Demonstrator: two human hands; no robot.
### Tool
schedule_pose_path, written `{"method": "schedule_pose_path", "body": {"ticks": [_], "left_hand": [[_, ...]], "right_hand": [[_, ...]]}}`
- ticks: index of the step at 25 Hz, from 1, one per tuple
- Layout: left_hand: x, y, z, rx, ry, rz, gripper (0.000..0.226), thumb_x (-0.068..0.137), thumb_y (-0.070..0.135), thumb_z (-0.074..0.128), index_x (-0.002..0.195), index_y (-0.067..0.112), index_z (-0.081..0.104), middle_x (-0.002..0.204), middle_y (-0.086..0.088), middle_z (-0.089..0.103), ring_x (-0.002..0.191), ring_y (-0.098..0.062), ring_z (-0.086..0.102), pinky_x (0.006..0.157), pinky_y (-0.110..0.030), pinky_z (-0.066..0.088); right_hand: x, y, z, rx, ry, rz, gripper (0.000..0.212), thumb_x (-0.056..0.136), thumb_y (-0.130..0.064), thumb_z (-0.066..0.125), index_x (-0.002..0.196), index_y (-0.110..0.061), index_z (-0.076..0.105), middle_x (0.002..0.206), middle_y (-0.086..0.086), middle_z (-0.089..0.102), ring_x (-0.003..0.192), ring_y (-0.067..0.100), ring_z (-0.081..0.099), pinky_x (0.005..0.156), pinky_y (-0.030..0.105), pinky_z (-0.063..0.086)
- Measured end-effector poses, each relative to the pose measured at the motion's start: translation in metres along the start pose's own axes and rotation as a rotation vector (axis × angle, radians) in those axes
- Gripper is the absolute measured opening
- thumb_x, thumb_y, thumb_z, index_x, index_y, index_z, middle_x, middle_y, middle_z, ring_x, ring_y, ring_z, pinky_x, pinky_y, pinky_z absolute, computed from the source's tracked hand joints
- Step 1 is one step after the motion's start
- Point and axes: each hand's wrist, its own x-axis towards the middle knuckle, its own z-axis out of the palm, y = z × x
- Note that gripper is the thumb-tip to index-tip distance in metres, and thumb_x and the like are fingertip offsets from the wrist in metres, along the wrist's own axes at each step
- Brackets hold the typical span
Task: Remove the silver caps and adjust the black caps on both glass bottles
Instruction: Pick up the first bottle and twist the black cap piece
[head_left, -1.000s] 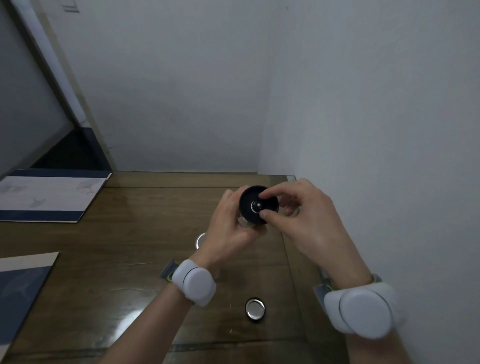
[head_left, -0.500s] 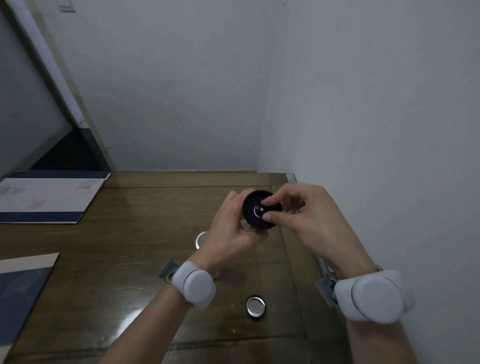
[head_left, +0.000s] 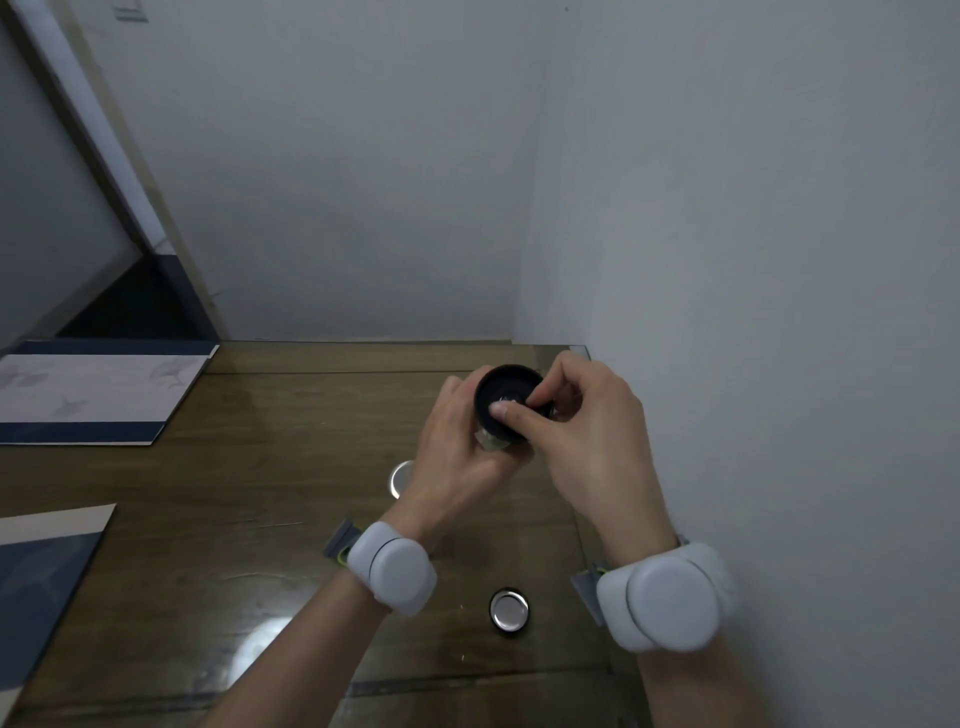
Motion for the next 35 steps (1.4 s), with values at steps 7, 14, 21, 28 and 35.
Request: {"method": "schedule_pose_path", "body": {"ticks": [7,14,21,28,35], "left_hand": [[0.004,0.001,-0.001,-0.005,0.025,0.029,0.038,0.078,0.026,0.072,0.115,0.032,0.065,0.098,0.042,0.06,0.105,-0.033,0.06,0.09,-0.06,0.054],[0.011,0.008,-0.003,0.018,0.022,0.105,0.046,0.077,0.038,0.069,0.109,0.069,0.057,0.105,0.054,0.055,0.104,-0.031,0.062,0.085,-0.049,0.057],[0.016,0.001,-0.016,0.047,-0.118,0.135,0.075,0.07,0.019,0.073,0.104,0.081,0.05,0.103,0.051,0.058,0.105,-0.024,0.059,0.081,-0.016,0.048],[0.015,0.005,-0.013,0.078,-0.101,0.139,0.069,0.069,0.017,0.071,0.101,0.075,0.053,0.101,0.051,0.056,0.102,-0.03,0.058,0.083,-0.039,0.052],[0.017,-0.003,-0.008,0.087,-0.032,0.133,0.033,0.074,0.032,0.068,0.104,0.043,0.063,0.099,0.027,0.066,0.099,-0.024,0.054,0.083,-0.045,0.052]], "right_hand": [[-0.006,-0.007,0.012,-0.011,0.128,-0.007,0.033,0.075,-0.045,0.083,0.076,-0.029,0.054,0.086,-0.011,0.053,0.075,-0.001,0.053,0.058,0.008,0.039],[-0.007,-0.01,0.015,-0.029,0.205,-0.032,0.033,0.075,-0.052,0.081,0.08,-0.03,0.056,0.088,-0.013,0.05,0.076,-0.003,0.054,0.056,0.007,0.037],[0.005,-0.006,-0.028,-0.11,-0.118,-0.184,0.021,0.075,-0.034,0.083,0.093,-0.036,0.073,0.093,-0.01,0.057,0.081,0.003,0.06,0.074,0.024,0.049],[-0.001,-0.007,-0.024,-0.15,0.015,-0.159,0.012,0.075,-0.036,0.084,0.079,-0.034,0.073,0.09,-0.011,0.057,0.08,0.004,0.059,0.066,0.025,0.047],[-0.01,-0.008,-0.01,-0.141,0.125,-0.105,0.011,0.078,-0.038,0.082,0.08,-0.034,0.072,0.094,-0.013,0.053,0.091,0.004,0.057,0.063,0.008,0.034]]}}
